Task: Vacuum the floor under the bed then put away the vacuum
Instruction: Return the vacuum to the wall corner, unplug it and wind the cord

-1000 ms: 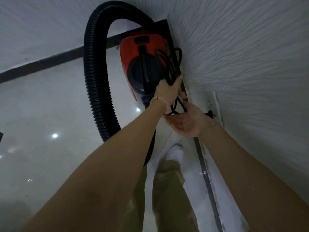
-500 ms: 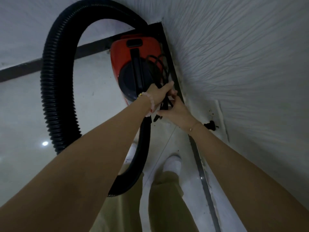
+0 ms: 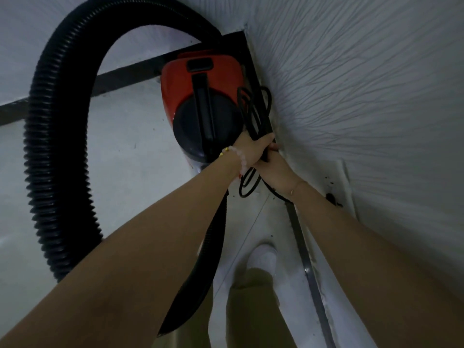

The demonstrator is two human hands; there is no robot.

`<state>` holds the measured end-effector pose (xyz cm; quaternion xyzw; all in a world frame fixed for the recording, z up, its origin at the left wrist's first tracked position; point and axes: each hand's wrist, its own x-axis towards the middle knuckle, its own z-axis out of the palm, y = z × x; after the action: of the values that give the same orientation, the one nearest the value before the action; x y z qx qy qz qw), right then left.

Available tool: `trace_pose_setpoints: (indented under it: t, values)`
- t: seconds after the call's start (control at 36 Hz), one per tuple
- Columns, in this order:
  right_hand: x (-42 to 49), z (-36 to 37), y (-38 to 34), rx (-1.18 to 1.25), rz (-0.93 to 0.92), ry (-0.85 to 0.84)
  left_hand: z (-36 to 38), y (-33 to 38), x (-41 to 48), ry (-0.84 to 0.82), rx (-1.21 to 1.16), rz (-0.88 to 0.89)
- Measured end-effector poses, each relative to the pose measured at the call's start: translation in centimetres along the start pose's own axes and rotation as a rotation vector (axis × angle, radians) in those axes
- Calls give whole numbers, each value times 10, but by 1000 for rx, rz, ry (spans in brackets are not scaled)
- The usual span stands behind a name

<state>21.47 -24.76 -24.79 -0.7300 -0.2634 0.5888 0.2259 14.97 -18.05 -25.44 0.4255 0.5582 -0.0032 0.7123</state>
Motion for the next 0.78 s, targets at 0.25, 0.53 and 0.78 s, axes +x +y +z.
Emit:
trace_pose_setpoints:
  t: [0.25, 0.53, 0.78]
  values:
    - [-6, 9, 2, -96, -61, 164, -8, 1, -7, 31, -25, 8]
    - [-4, 7, 5, -274, -88, 499, -6, 24, -16, -30, -22, 54]
    - [20, 3, 21, -277, 69, 374, -60, 31, -41, 636, 747, 740]
